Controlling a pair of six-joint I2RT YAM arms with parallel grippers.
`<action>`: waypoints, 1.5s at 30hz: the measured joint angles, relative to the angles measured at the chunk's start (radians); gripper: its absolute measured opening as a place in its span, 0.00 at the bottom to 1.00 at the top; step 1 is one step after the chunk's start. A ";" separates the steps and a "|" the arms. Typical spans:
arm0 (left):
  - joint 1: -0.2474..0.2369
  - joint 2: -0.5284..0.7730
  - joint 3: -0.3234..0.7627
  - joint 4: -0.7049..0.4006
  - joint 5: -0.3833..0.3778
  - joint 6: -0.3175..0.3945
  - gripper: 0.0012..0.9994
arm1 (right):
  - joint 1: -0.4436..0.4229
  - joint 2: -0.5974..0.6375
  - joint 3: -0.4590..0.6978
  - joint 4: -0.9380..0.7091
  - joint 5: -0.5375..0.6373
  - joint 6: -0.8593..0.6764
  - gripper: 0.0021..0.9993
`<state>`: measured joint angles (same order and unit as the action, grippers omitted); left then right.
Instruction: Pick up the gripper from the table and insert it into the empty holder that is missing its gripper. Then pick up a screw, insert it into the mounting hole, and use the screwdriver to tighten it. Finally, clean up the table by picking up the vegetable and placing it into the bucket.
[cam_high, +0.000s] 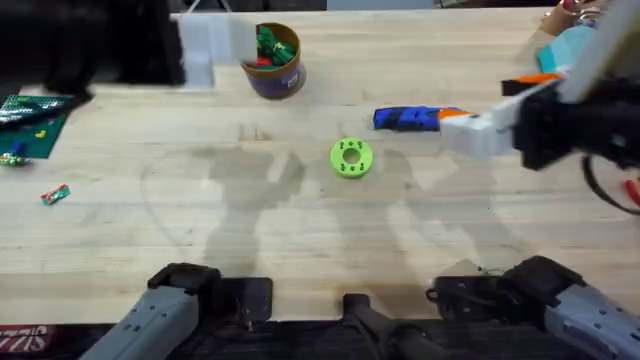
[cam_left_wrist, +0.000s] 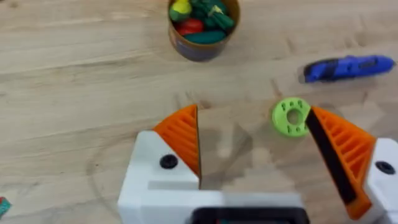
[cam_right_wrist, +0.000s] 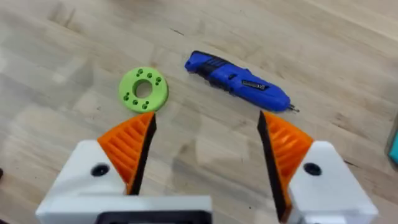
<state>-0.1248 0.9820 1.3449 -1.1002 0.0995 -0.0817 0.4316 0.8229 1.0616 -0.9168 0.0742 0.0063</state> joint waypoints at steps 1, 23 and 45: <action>0.000 -0.023 0.000 -0.025 0.013 0.029 0.99 | 0.000 -0.022 0.000 -0.012 0.000 0.002 0.98; 0.000 -0.181 0.000 -0.122 0.070 0.183 0.99 | 0.000 -0.129 0.000 -0.116 0.000 0.037 0.98; 0.000 -0.181 0.000 -0.122 0.070 0.183 0.99 | 0.000 -0.129 0.000 -0.116 0.000 0.037 0.98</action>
<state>-0.1249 0.8013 1.3453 -1.2217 0.1699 0.1017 0.4316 0.6941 1.0618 -1.0325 0.0738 0.0433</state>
